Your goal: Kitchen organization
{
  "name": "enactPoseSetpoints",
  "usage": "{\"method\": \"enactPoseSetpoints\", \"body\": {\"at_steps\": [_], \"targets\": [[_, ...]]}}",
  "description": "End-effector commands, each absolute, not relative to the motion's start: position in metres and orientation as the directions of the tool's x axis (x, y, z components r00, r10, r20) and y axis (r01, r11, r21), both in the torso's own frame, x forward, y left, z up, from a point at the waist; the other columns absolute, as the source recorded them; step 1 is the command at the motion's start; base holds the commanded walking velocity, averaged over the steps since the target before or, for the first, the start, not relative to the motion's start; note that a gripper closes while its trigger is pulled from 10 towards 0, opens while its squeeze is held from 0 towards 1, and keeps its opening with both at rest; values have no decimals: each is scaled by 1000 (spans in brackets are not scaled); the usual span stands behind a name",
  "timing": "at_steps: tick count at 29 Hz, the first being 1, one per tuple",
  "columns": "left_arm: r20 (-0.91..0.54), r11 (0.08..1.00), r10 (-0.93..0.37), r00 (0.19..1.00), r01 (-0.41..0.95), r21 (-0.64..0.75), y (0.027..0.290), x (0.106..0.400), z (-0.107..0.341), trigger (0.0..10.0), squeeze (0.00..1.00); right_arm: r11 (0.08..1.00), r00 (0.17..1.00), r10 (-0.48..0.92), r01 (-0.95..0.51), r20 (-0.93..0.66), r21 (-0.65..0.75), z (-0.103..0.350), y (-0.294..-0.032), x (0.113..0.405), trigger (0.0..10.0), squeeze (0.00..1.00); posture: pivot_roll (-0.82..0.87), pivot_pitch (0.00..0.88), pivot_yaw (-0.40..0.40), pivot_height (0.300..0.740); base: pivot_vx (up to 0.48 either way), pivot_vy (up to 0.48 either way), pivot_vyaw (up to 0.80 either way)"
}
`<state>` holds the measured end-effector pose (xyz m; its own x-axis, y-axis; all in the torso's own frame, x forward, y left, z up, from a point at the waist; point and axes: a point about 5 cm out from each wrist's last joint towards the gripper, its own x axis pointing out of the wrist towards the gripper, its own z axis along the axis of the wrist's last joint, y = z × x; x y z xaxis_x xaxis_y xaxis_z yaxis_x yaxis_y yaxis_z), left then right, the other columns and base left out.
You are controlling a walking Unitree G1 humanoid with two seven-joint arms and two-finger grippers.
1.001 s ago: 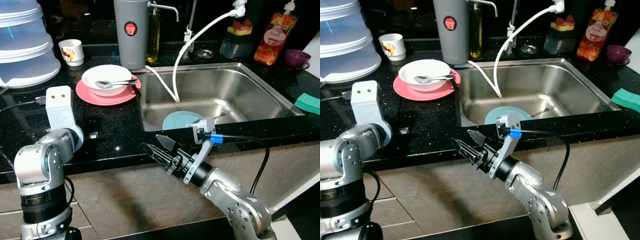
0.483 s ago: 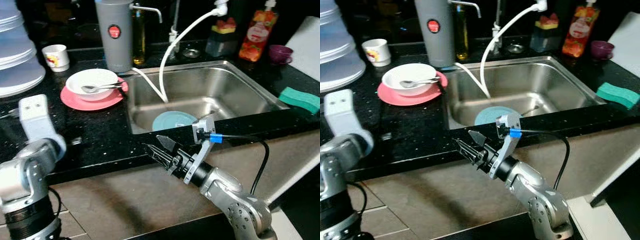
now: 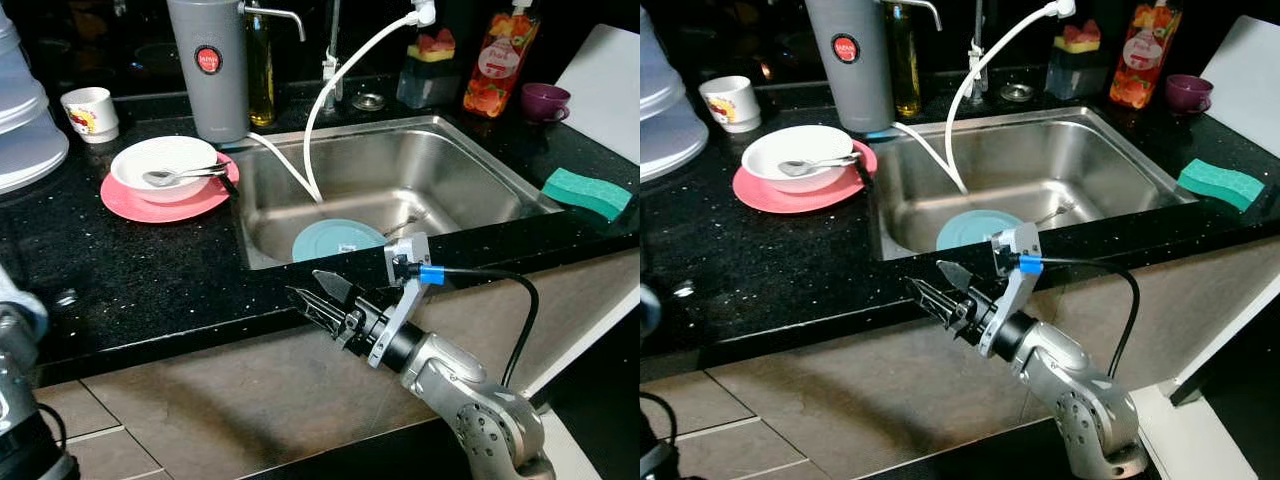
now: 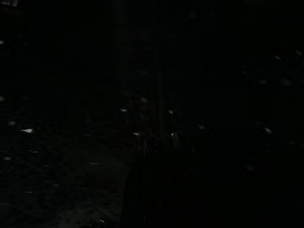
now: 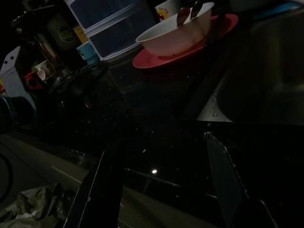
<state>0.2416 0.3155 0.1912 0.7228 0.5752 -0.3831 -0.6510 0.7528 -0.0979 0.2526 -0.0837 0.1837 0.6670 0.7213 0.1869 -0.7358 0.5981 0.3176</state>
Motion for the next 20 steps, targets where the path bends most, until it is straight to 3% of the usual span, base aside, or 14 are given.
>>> {"method": "enactPoseSetpoints", "body": {"at_steps": [1, 9, 14, 20], "targets": [[-454, 723, 587, 670, -686, -78, 320, 237, 175, 0, 0, 591, 663, 728, -736, 175, 331, 183, -84, 253, 10000, 0, 134, 39, -47, 740, 0, 0, 0], [-184, 841, 508, 842, -530, -106, 294, 263, 226, 0, 0, 588, 659, 733, -739, 168, 330, 181, -84, 253, 10000, 0, 136, 28, -51, 740, 0, 0, 0], [-45, 891, 436, 899, -438, -117, 279, 274, 251, 0, 0, 588, 658, 734, -739, 167, 329, 181, -84, 253, 10000, 0, 134, 24, -49, 740, 0, 0, 0], [22, 909, 402, 915, -396, -127, 271, 277, 264, 0, 0, 588, 659, 734, -738, 167, 330, 180, -83, 253, 10000, 0, 135, 22, -46, 740, 0, 0, 0]]}}
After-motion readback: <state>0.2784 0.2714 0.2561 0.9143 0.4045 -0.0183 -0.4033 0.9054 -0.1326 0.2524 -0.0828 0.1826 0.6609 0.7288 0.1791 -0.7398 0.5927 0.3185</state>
